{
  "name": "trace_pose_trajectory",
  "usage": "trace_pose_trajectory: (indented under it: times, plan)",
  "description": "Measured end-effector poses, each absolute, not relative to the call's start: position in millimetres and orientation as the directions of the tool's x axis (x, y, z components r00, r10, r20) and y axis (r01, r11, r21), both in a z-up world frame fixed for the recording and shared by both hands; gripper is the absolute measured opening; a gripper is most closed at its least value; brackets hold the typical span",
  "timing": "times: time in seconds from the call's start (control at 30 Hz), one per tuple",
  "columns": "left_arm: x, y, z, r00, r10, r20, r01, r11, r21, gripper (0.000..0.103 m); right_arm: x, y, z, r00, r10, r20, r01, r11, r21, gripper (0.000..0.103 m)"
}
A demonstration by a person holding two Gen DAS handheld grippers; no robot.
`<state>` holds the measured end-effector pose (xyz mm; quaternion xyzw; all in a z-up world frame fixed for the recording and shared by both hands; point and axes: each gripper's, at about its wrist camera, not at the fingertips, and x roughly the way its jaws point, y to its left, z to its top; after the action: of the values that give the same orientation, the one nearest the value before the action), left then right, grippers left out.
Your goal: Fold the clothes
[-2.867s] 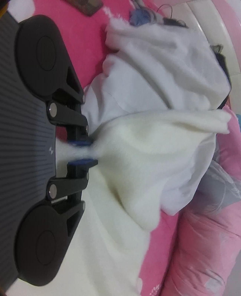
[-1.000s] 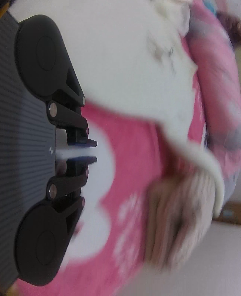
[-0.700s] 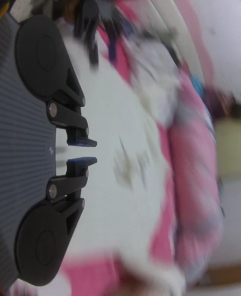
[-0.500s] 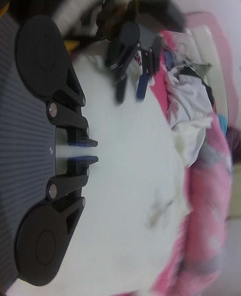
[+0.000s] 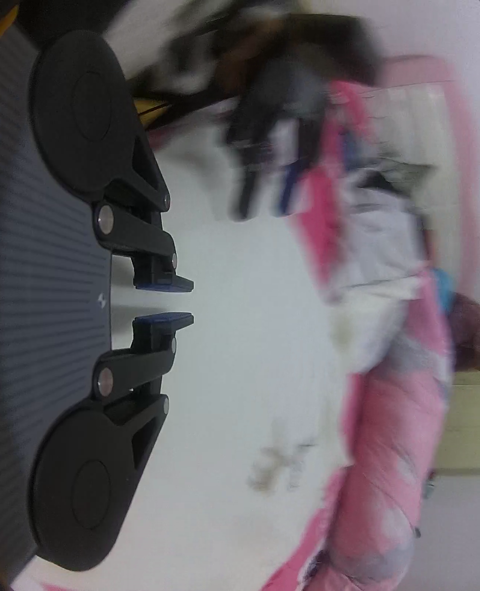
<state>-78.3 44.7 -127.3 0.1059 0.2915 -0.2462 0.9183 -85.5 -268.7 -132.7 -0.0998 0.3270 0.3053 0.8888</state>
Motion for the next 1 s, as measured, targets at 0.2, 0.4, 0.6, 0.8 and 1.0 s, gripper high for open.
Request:
trace_pose_trajectory:
  times: [0.2, 0.4, 0.6, 0.8, 1.0]
  plan:
    - [-102.9, 92.1, -128.7, 0.711, -0.436, -0.552, 0.463, 0.881, -0.099, 0.072, -147.2, -378.0, -122.8, 0.698, 0.268, -0.664, -0.201, 0.963, 0.177, 0.015]
    - [-112.1, 99.5, -126.9, 0.710, -0.478, -0.517, 0.479, 0.866, -0.144, 0.072, -176.1, -386.8, -95.7, 0.832, 0.220, -0.509, -0.054, 0.946, 0.320, 0.016]
    - [-121.3, 94.5, -135.2, 0.702, -0.467, -0.537, 0.480, 0.868, -0.127, 0.073, -146.9, -355.5, -95.3, 0.828, 0.252, -0.500, -0.087, 0.940, 0.330, 0.023]
    - [-130.9, 101.7, -142.2, 0.697, -0.476, -0.537, 0.485, 0.864, -0.136, 0.074, -152.8, -352.7, -111.2, 0.694, 0.014, -0.719, 0.181, 0.964, 0.194, 0.024]
    - [-136.9, 121.8, -134.7, 0.706, -0.513, -0.488, 0.484, 0.853, -0.196, 0.076, -180.9, -349.6, -87.7, 0.717, -0.100, -0.690, 0.331, 0.919, 0.212, 0.035]
